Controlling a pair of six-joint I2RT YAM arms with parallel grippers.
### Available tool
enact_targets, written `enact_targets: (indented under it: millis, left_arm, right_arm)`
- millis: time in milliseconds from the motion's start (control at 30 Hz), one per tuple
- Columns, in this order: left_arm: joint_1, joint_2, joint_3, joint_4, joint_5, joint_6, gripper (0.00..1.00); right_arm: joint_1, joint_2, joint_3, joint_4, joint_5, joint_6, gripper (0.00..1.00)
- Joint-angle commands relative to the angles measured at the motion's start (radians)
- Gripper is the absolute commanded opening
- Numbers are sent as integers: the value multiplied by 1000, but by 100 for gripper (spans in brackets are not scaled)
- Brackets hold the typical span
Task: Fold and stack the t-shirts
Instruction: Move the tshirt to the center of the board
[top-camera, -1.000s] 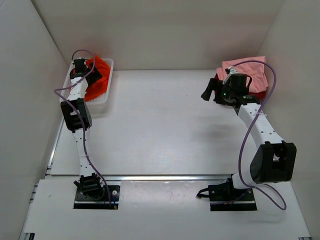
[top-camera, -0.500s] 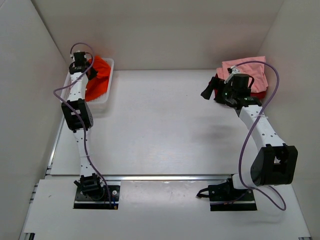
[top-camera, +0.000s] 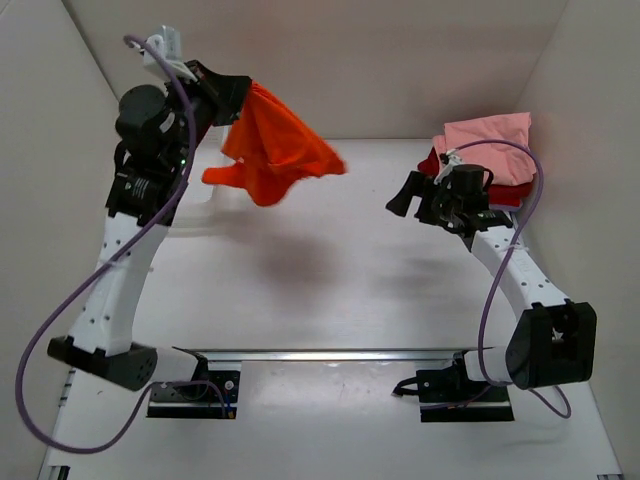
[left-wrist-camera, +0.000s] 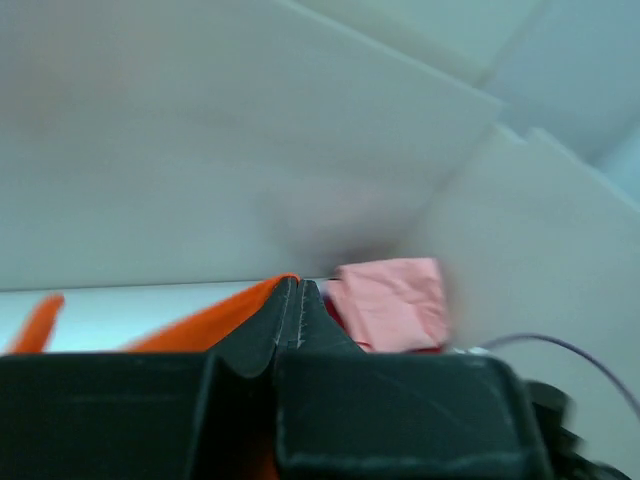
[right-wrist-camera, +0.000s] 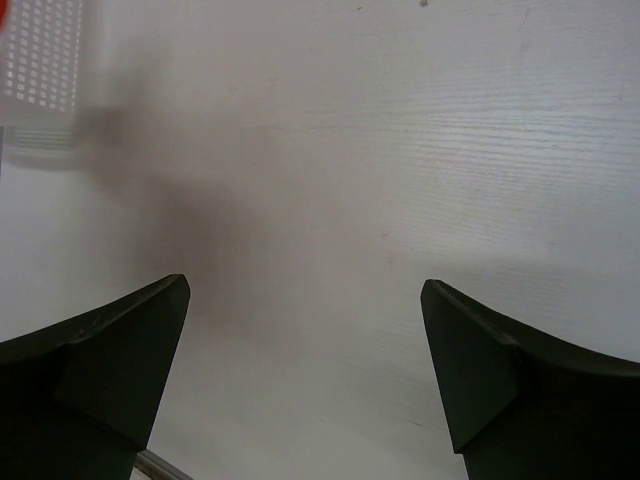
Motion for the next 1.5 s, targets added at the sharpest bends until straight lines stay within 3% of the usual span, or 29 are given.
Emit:
enact_targets:
  millis: [0,167,333,367,400,433,567,667,767,833,867,933,967,1100,1200,1233,1267,1300,1333,1367,1400,1467]
  left_arm:
    - [-40,-6,-134,-18,80,-51,0]
    - [-14,-86,-458,52,96,-88,0]
    - [0,2,-750,110,134,-73,2]
    - [33,24,-777,124,171,-95,13]
    - [61,30,-850,171,239,-103,42]
    - [84,26,-934,234,287,-138,48]
    - [86,-83,-1126,322,277,-152,50]
    - [46,-172,-1217,348,226,-125,59]
    - [-8,-281,-1365,411,188,-108,66]
    - [-29,-342,-1473,527,165,-129,68]
    - [-19,-371,-1513,557,165,-140,69]
    - [-12,-385,-1535,543,140,-128,69]
    - [-14,-382,-1527,525,134,-110,69]
    - [-34,-330,-1518,512,137,-102,69]
    - [-72,-251,-1524,572,128,-135,74]
    - [-90,-194,-1509,598,125,-137,71]
    - [-103,-163,-1490,610,128,-137,68]
    - [-107,-96,-1451,621,160,-132,54]
    - [-109,-38,-1434,623,169,-138,43]
    - [-104,-17,-1402,627,210,-137,16]
    - [-101,13,-1375,630,244,-146,4]
    - [-107,-9,-1339,606,231,-152,0]
  right_arm:
    - [23,-62,0,39,14,5,100]
    - [53,-70,-31,17,32,2,99]
    - [69,-70,-57,0,66,-16,99]
    - [83,-68,-66,-16,95,-19,99]
    - [82,-68,-75,-26,111,-30,99]
    - [83,-77,-78,-37,140,-41,99]
    - [76,-110,-153,56,40,-64,99]
    - [148,-107,-212,169,-12,-137,99]
    - [263,-70,-216,194,84,-203,86]
    - [292,-21,-213,194,101,-227,58]
    - [293,20,-198,190,98,-219,48]
    - [310,71,-196,193,80,-211,65]
    - [309,103,-187,185,100,-213,81]
    - [367,227,-134,129,143,-236,89]
    - [399,309,-86,79,157,-250,77]
    - [402,336,-71,60,164,-242,54]
    - [408,341,-62,50,164,-240,22]
    - [407,352,-52,32,181,-224,0]
    - [404,354,-40,13,183,-225,0]
    - [407,349,-32,3,193,-219,0]
    - [404,329,-16,-23,225,-216,0]
    - [404,276,-3,-59,285,-211,0]
